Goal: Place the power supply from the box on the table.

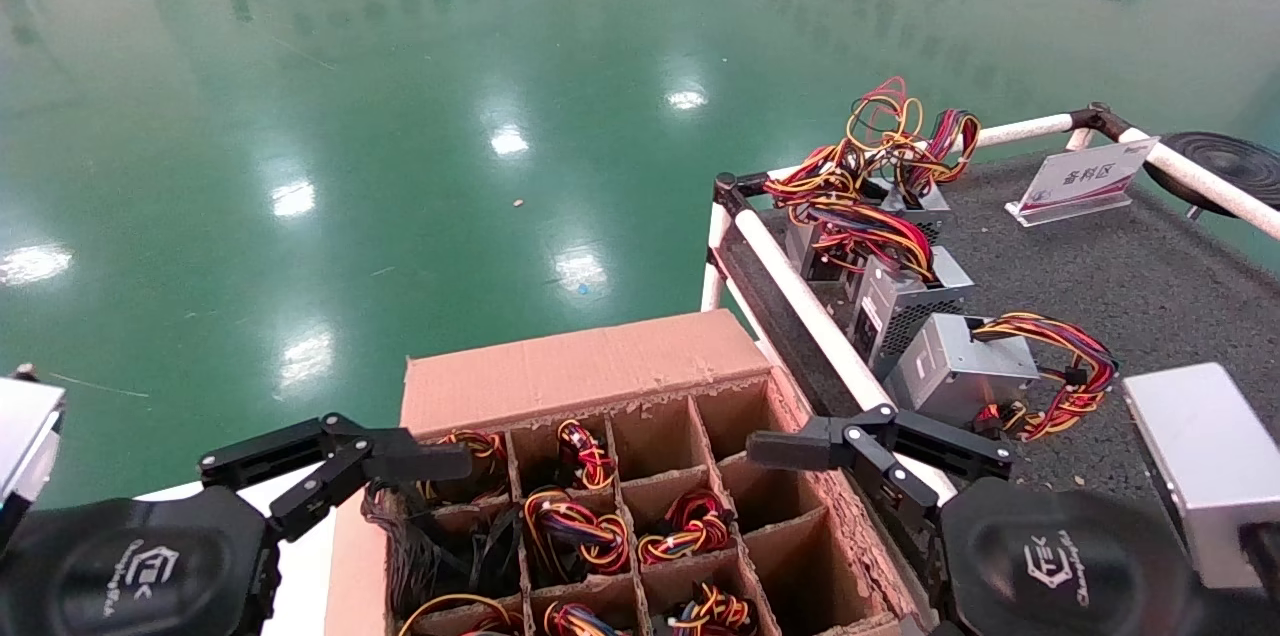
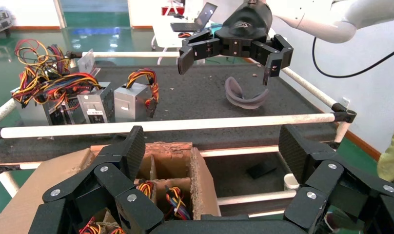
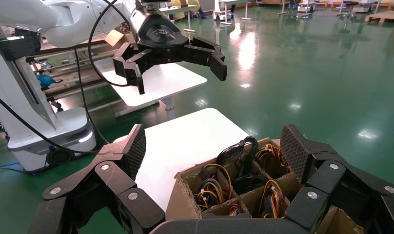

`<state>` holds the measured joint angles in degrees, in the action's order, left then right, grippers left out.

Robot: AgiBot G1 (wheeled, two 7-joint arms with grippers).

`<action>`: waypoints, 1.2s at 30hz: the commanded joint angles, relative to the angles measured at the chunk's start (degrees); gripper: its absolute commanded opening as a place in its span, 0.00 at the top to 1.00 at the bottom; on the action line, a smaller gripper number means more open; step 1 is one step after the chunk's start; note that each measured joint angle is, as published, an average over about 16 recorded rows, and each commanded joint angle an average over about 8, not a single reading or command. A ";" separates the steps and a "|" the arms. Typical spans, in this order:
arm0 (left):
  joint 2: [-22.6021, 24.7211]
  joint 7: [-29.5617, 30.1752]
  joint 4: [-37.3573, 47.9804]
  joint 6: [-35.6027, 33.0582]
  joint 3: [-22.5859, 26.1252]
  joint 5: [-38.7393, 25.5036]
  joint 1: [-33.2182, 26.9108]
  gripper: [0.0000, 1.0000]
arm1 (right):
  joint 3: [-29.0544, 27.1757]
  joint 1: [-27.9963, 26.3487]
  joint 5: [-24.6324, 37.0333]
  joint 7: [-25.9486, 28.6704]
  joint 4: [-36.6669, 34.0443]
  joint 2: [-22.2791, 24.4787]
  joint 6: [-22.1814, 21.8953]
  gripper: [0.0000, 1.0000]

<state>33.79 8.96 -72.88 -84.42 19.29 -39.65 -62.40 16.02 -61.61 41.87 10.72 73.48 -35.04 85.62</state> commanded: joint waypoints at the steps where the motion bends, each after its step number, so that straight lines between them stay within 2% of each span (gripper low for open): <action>1: 0.00 0.00 0.00 0.00 0.00 0.00 0.00 0.00 | 0.00 0.00 0.00 0.00 0.00 0.00 0.00 0.00; 16: 0.00 0.00 0.00 0.00 0.00 0.00 0.00 0.01 | 0.00 0.00 0.00 0.00 0.00 0.00 0.00 0.00; 17: 0.00 0.00 0.00 0.00 0.00 0.00 0.00 0.09 | 0.00 0.00 0.00 0.00 0.00 0.00 0.00 0.00; 24: 0.00 0.00 0.00 0.00 0.00 0.00 0.00 0.94 | 0.00 0.00 0.00 0.00 0.00 0.00 0.00 0.00; 26: 0.00 0.00 0.00 0.00 0.00 0.00 0.00 1.00 | 0.00 0.00 0.00 0.00 0.00 0.00 0.00 0.00; 36: 0.00 0.00 0.00 0.00 0.00 0.00 0.00 1.00 | 0.00 0.00 0.00 0.00 0.00 0.00 0.00 0.00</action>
<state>33.79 8.96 -72.88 -84.42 19.29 -39.65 -62.40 16.02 -61.61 41.87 10.72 73.48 -35.04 85.63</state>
